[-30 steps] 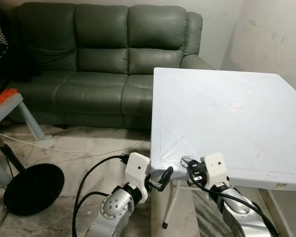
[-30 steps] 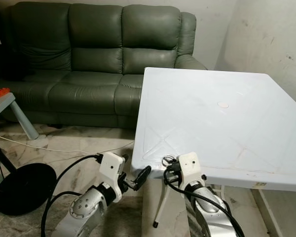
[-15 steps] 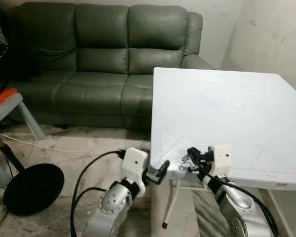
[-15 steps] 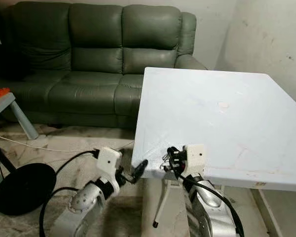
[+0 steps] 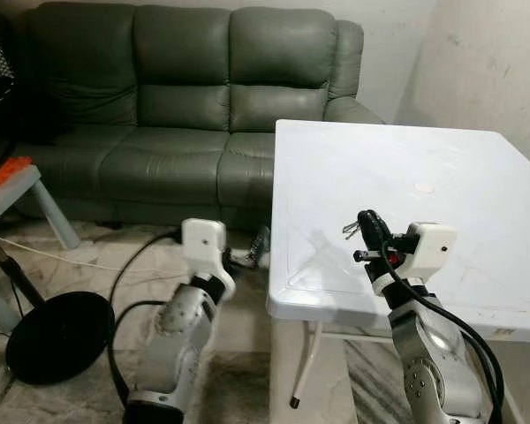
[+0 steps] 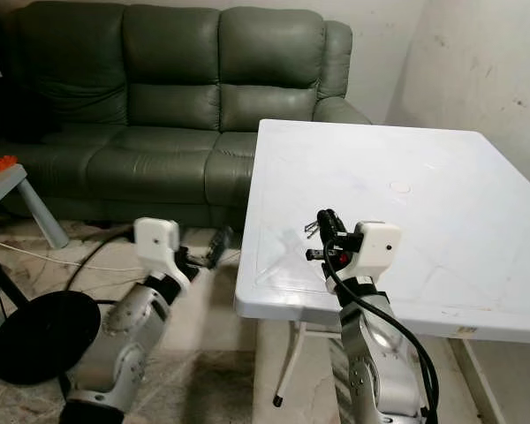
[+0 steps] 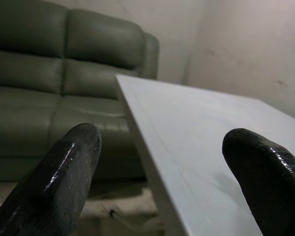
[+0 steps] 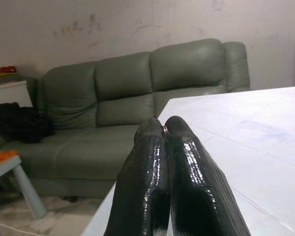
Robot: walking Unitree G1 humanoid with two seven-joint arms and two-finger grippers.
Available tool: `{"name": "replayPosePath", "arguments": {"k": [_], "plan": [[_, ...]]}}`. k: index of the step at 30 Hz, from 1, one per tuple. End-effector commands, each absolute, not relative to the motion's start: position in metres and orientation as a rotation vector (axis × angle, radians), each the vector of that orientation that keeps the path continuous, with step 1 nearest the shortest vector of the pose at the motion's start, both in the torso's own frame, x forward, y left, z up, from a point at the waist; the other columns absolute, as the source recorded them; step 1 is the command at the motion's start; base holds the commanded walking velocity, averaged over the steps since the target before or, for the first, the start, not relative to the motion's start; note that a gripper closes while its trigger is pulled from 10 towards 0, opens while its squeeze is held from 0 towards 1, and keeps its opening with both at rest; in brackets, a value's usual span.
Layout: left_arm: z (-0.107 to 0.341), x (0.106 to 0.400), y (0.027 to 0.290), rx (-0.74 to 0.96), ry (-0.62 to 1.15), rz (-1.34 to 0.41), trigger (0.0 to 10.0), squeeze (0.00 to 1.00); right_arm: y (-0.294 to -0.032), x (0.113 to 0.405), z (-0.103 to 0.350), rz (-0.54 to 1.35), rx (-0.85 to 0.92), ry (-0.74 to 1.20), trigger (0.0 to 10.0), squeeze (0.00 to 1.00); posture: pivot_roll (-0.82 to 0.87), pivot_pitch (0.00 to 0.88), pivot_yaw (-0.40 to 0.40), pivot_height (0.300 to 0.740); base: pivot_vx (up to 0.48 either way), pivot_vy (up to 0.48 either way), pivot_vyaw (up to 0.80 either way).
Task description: Hang keys on a hook
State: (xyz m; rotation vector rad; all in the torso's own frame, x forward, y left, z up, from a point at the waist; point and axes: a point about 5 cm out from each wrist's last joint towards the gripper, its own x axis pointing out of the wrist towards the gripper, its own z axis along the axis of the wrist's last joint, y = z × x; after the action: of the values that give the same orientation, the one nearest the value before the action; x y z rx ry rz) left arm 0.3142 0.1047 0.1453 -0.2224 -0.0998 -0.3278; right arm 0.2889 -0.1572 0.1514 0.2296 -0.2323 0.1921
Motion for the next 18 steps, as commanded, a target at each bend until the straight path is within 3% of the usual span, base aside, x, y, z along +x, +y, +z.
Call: {"name": "replayPosePath", "arguments": {"k": [1, 15, 18], "plan": [[0.145, 0.316, 0.109, -0.232, -0.105, -0.315, 10.0, 0.00, -0.162, 0.287, 0.154, 0.162, 0.207, -0.250, 10.0, 0.00, 0.00, 0.000, -0.039, 0.740, 0.000, 0.000, 0.00], [0.134, 0.305, 0.136, -0.257, -0.112, -0.225, 10.0, 0.00, -0.162, 0.274, 0.140, 0.051, 0.076, -0.197, 10.0, 0.00, 0.00, 0.000, -0.029, 0.740, 0.000, 0.000, 0.00], [0.139, 0.311, 0.142, -0.255, -0.126, -0.204, 10.0, 0.00, -0.164, 0.279, 0.140, 0.033, 0.066, -0.181, 10.0, 0.00, 0.00, 0.000, -0.026, 0.740, 0.000, 0.000, -0.54]]}}
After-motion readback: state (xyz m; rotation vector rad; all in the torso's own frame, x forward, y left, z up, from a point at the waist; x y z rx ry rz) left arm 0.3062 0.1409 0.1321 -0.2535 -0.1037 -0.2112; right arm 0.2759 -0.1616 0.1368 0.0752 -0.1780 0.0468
